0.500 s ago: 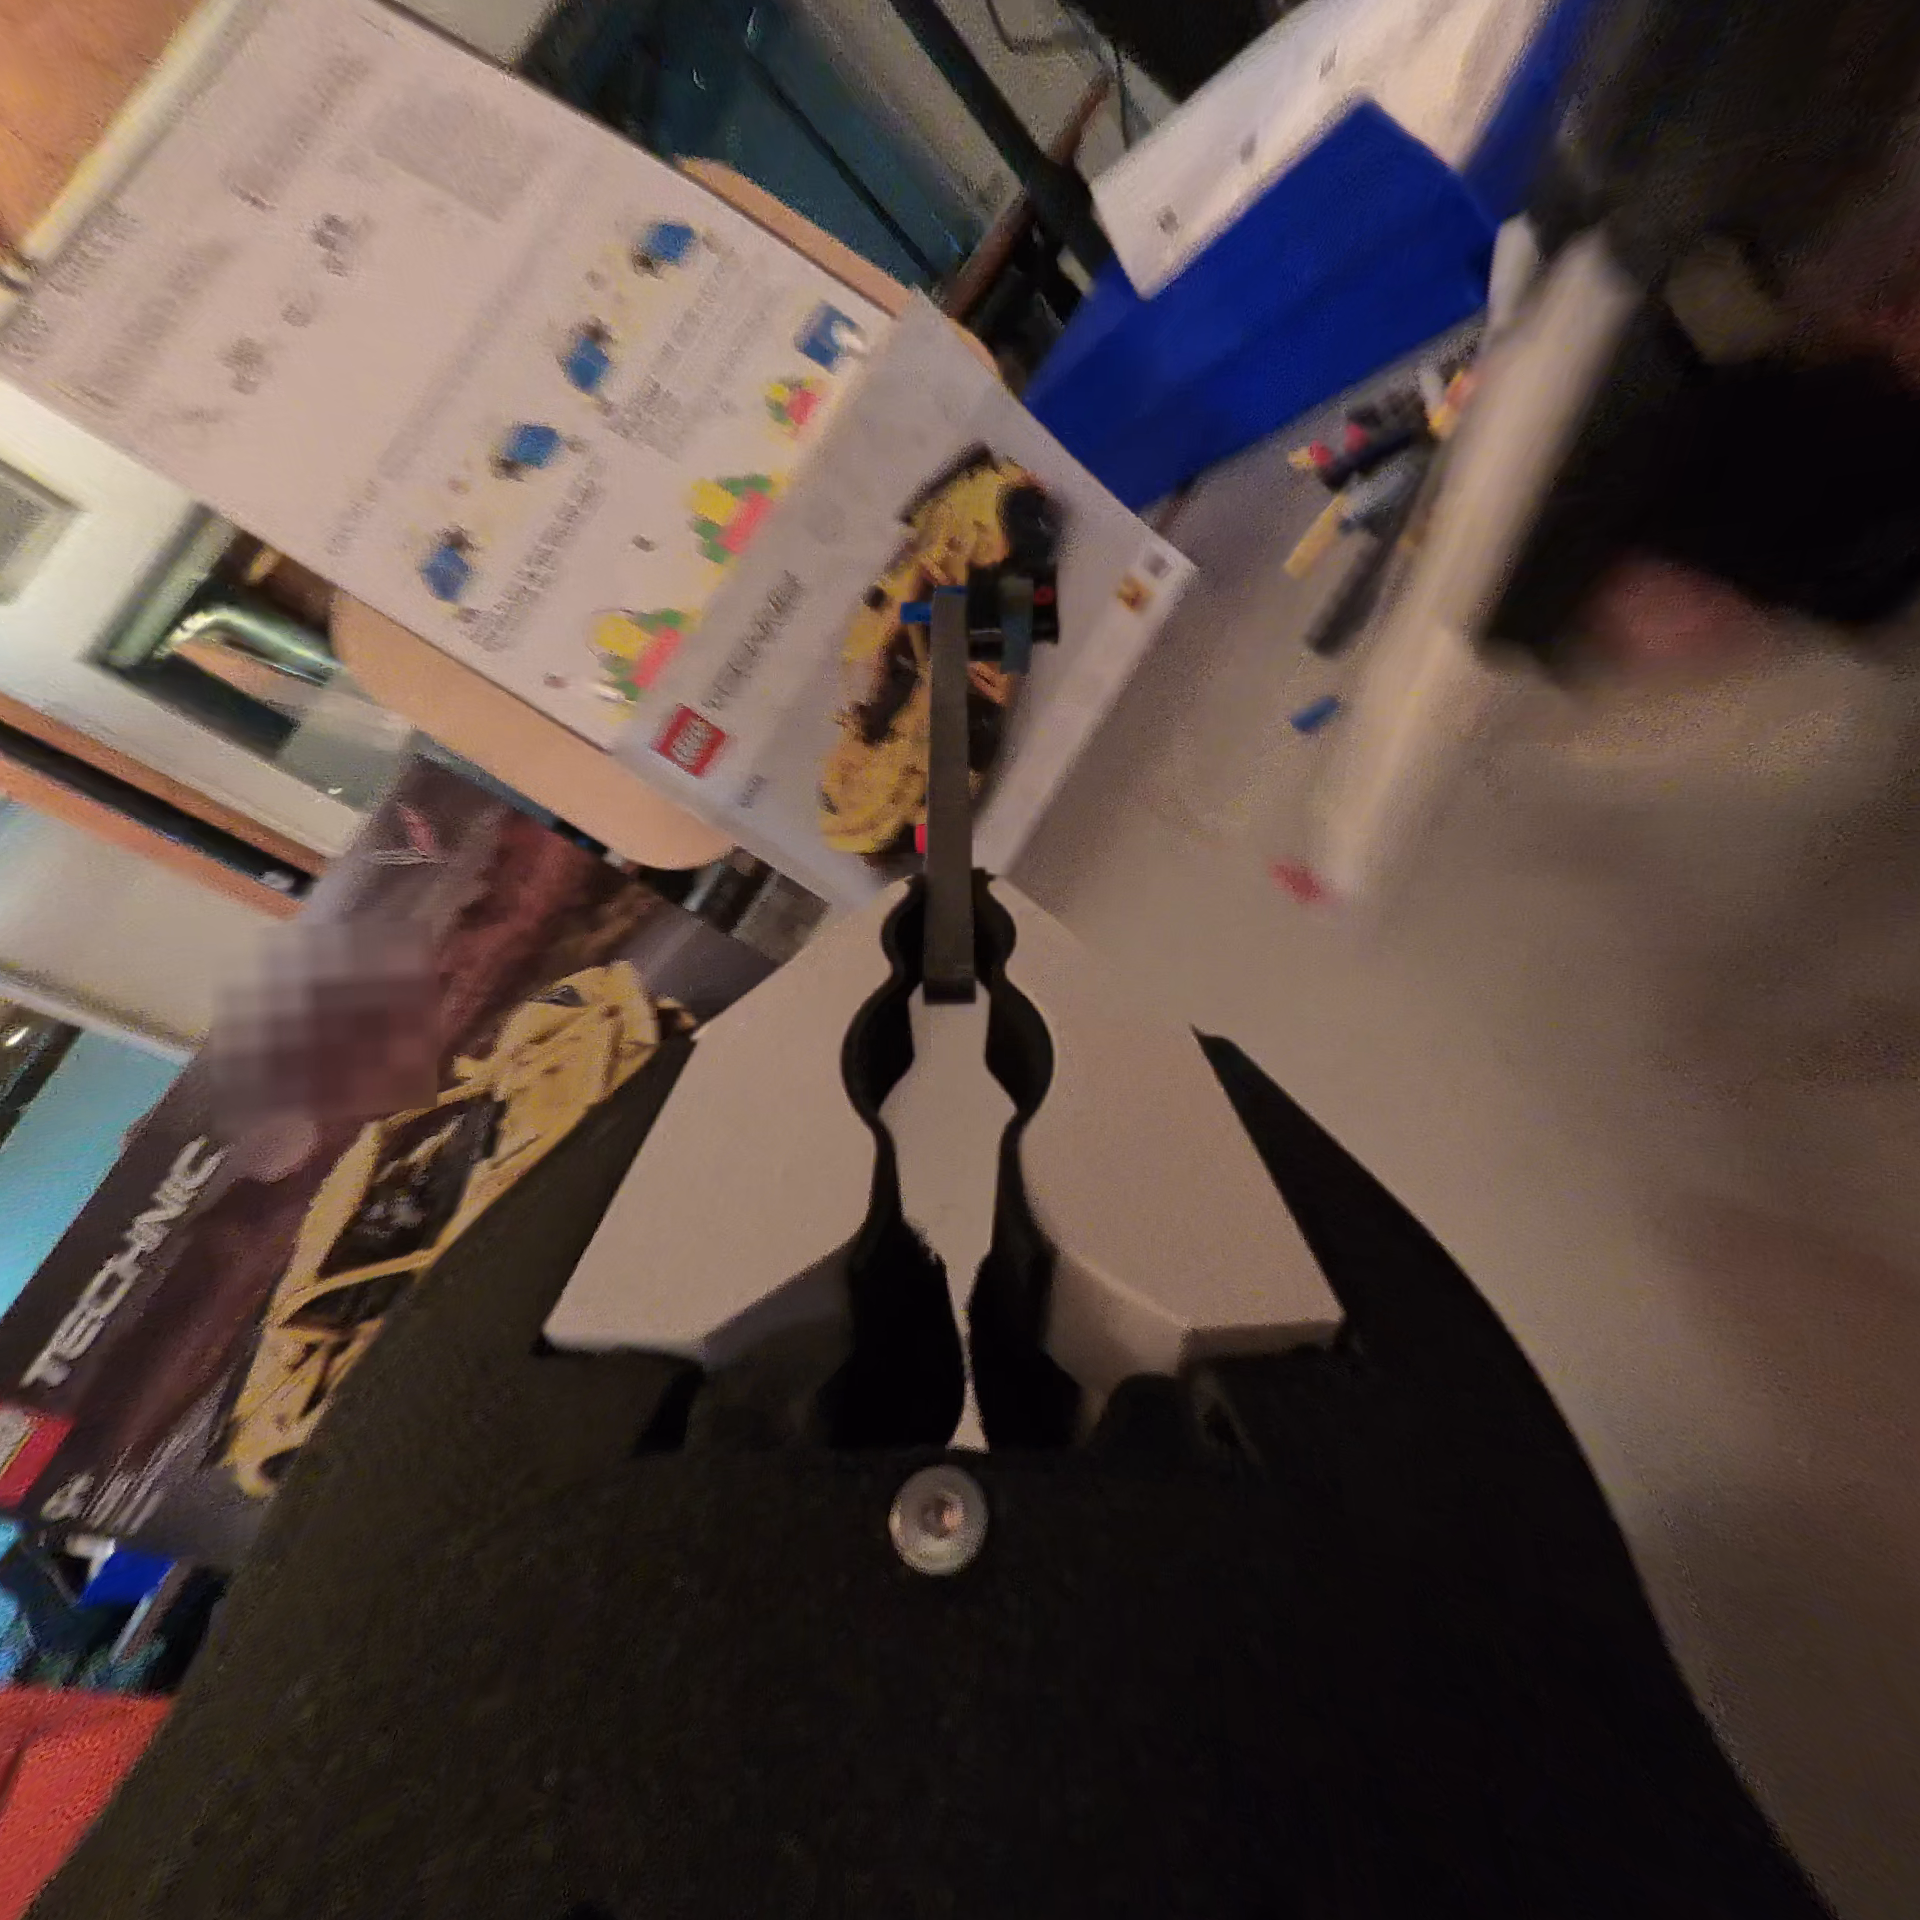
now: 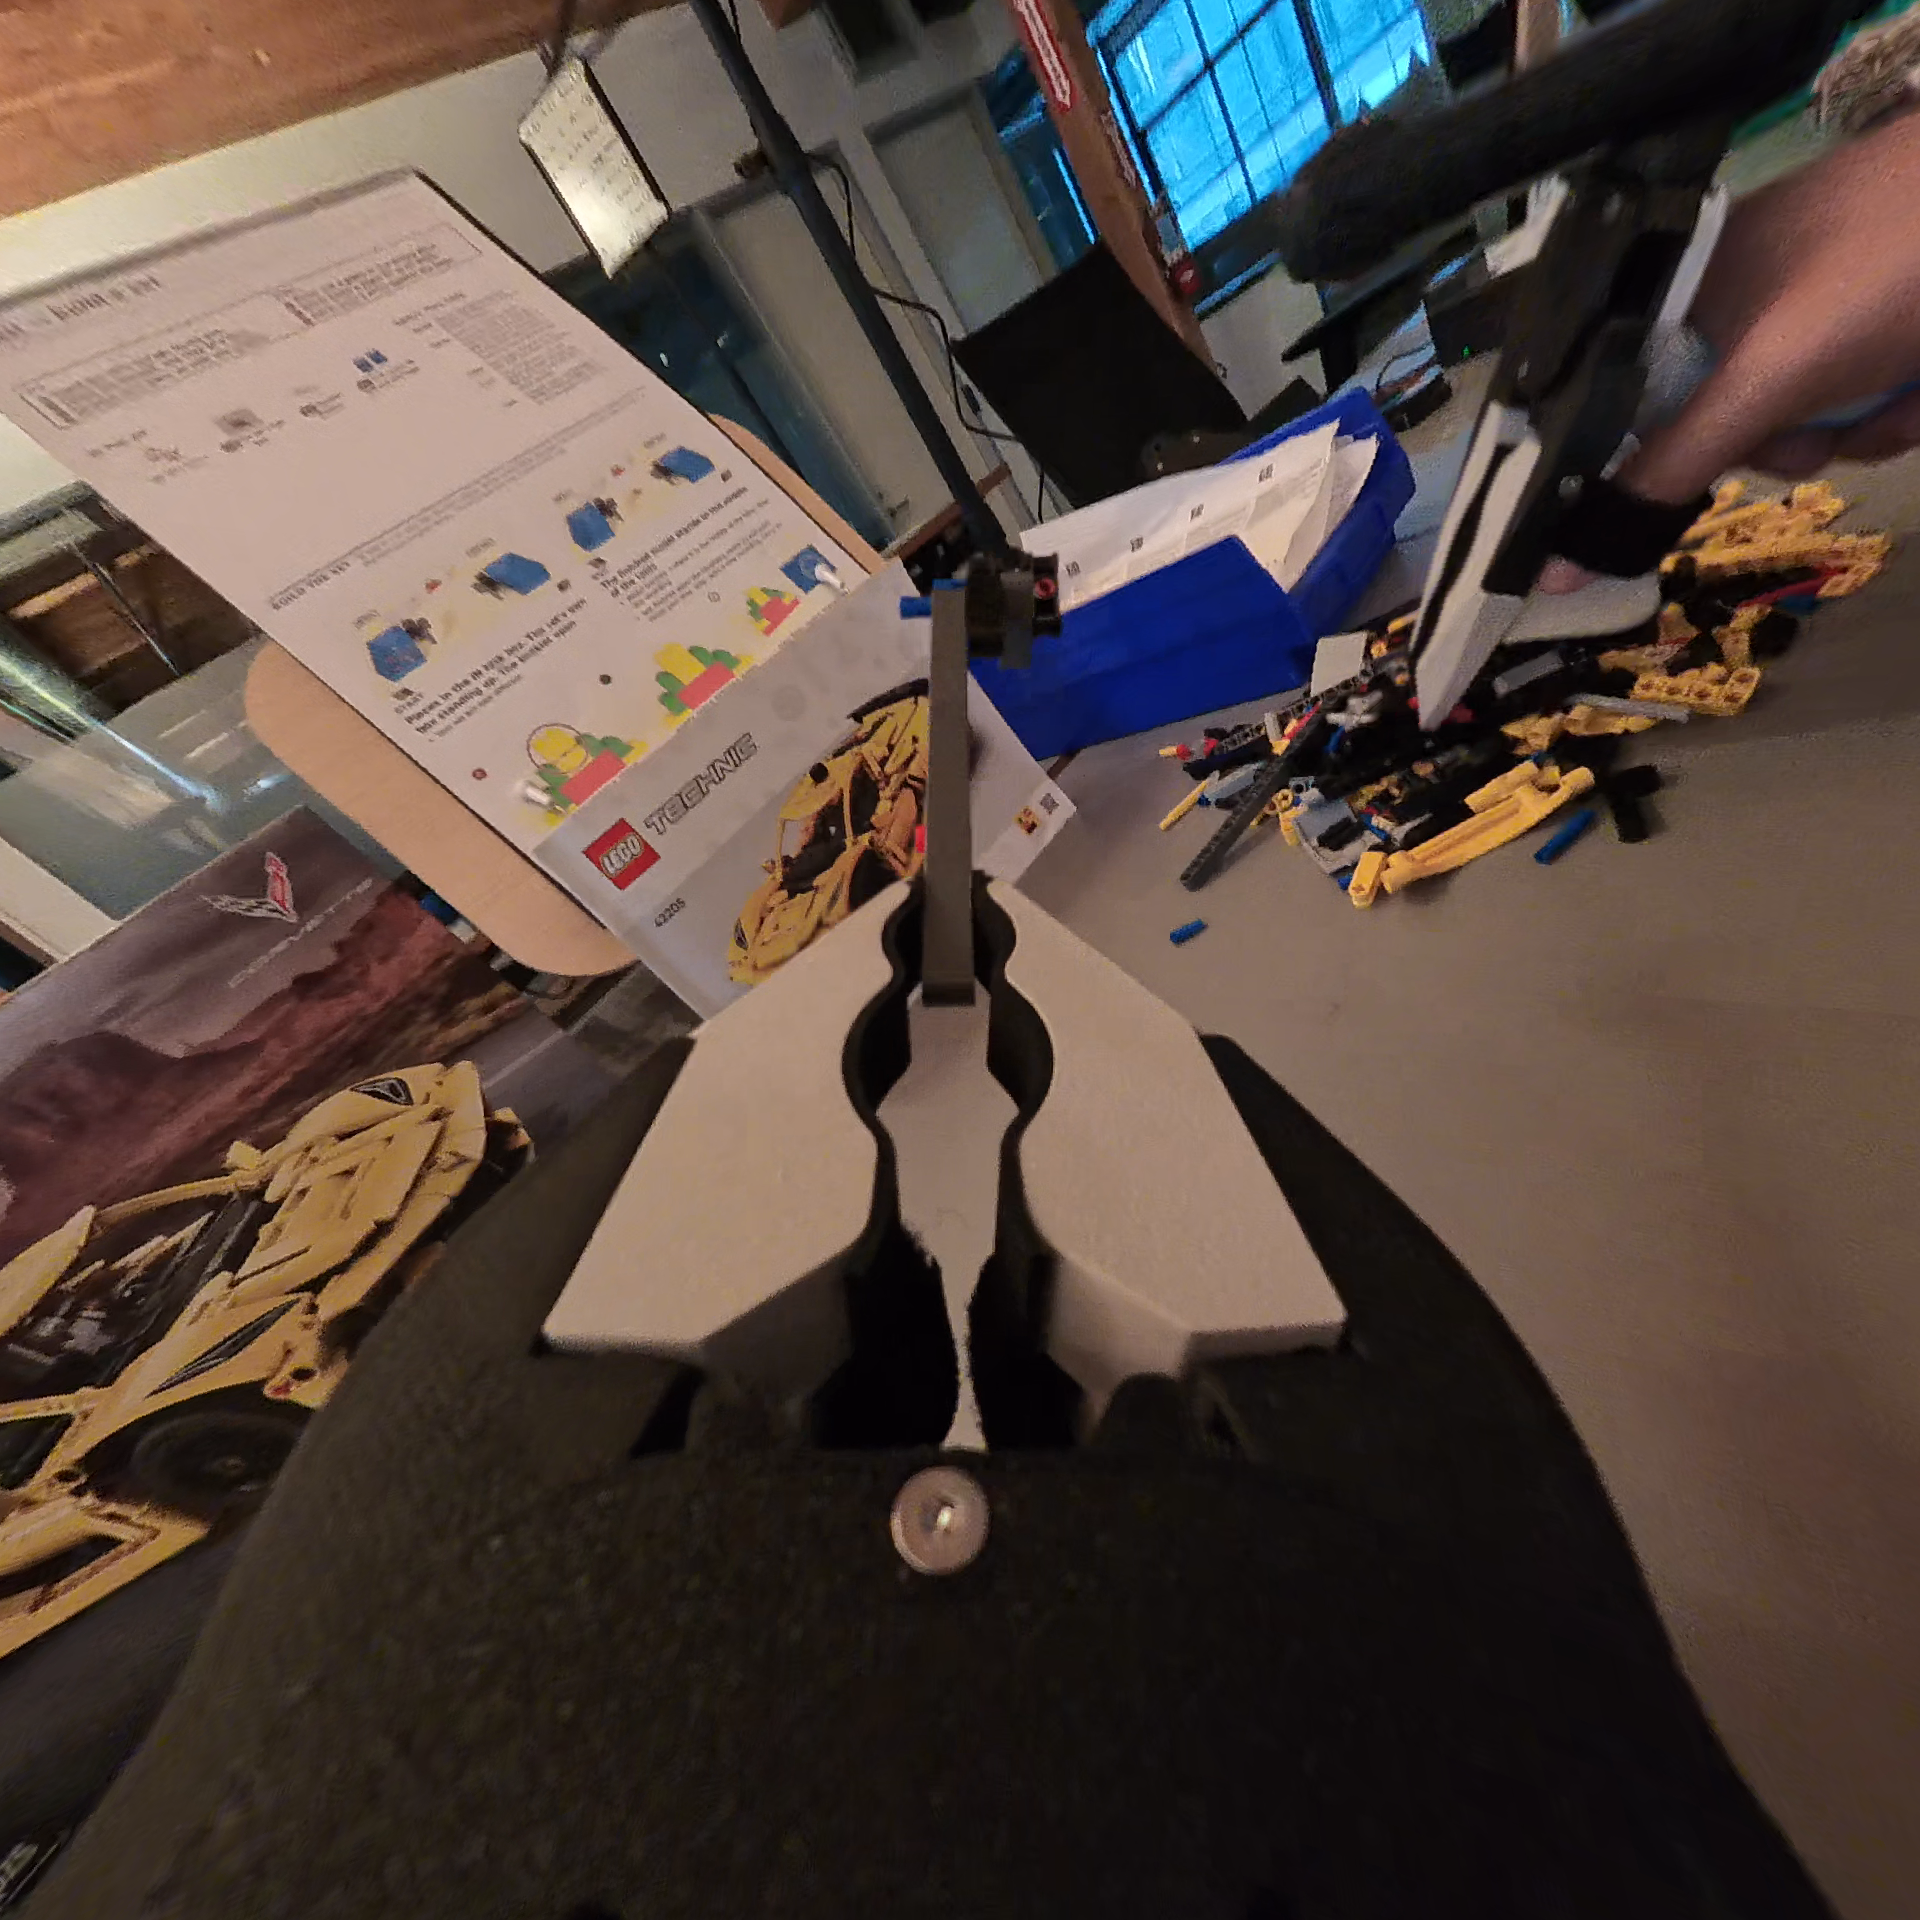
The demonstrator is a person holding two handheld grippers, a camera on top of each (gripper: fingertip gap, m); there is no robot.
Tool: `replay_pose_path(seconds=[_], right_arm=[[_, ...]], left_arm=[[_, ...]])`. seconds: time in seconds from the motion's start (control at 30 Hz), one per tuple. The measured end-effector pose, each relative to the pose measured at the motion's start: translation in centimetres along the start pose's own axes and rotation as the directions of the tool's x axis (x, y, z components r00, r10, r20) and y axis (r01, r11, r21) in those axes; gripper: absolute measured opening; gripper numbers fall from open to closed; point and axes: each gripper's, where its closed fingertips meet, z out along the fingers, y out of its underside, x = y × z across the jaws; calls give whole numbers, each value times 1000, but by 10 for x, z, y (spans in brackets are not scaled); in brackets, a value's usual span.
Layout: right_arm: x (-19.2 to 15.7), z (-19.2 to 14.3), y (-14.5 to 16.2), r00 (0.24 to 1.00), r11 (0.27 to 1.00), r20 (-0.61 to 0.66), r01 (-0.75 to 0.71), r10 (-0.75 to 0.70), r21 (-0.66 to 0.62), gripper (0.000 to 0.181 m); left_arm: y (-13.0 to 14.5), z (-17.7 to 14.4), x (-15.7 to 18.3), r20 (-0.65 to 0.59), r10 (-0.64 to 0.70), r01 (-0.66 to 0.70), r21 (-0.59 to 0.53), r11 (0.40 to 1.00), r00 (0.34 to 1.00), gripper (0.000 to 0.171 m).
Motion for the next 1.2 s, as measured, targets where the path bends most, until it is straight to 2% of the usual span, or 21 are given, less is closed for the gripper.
replay_pose_path(seconds=[0.03,0.1,0.17,0.2,0.23,0.3,0.37,0.43,0.5,0.57,0.6,0.67,0.7,0.77,0.83,0.9,0.97,1.0,1.07,1.13,1.2], right_arm=[[-2,0,-2,999,999,39,-16,15,36,20],[-7,-6,-14,994,993,98,-48,38,111,42],[-25,-24,-44,983,959,181,-69,18,276,47],[-45,-37,-62,963,923,270,-96,-8,372,49],[-68,-54,-79,919,877,393,-158,-37,454,51],[-112,-90,-110,757,756,648,-371,-90,539,59],[-136,-110,-128,576,669,811,-562,-104,486,58],[-144,-117,-136,471,619,873,-651,-122,438,46],[-144,-115,-139,447,604,888,-681,-105,414,23],[-145,-114,-136,454,630,883,-653,-121,421,22],[-145,-112,-133,473,654,872,-623,-123,430,21],[-145,-106,-127,541,699,830,-541,-137,468,21],[-146,-104,-124,572,716,806,-498,-153,489,21],[-153,-99,-117,605,762,774,-409,-186,502,21],[-178,-104,-104,521,825,815,-323,-255,464,21],[-195,-102,-96,486,853,824,-260,-290,453,21],[-209,-100,-92,460,863,831,-228,-312,451,21],[-214,-100,-90,441,870,838,-213,-322,446,21],[-217,-100,-90,436,870,839,-210,-326,447,21],[-217,-99,-94,453,855,830,-233,-325,463,22],[-213,-99,-101,470,824,826,-302,-309,480,26]], left_arm=[[-2,-1,0,0,2,-2,17,1000,1000,7],[-5,-2,0,5,6,-7,36,999,1000,7],[-9,-4,0,4,3,-3,58,998,1000,7],[-12,-5,0,4,0,0,72,997,1000,7],[-15,-5,1,2,-8,8,85,996,1000,7],[-20,-6,7,-24,-22,25,111,994,999,7],[-25,-7,15,-49,-19,26,131,991,999,7],[-24,-5,22,-59,-1,8,116,993,998,7],[-21,-4,29,-82,5,4,99,995,997,7],[-16,-3,43,-179,-31,43,62,997,983,9],[-13,-3,52,-259,-78,88,29,996,963,11],[-10,-5,65,-411,-224,222,-54,974,884,37],[-8,-7,67,-466,-301,288,-103,952,832,43],[-7,-8,61,-502,-435,418,-153,895,748,50],[-11,-9,61,-549,-555,547,-200,813,625,48],[-25,-18,72,-647,-625,643,-262,720,437,39],[-37,-26,78,-708,-640,691,-302,656,298,29],[-38,-27,79,-712,-646,696,-317,644,273,24],[-33,-25,78,-698,-661,696,-329,638,276,9],[-32,-23,72,-684,-681,713,-337,614,263,8],[-32,-20,63,-666,-692,742,-307,596,280,7]])
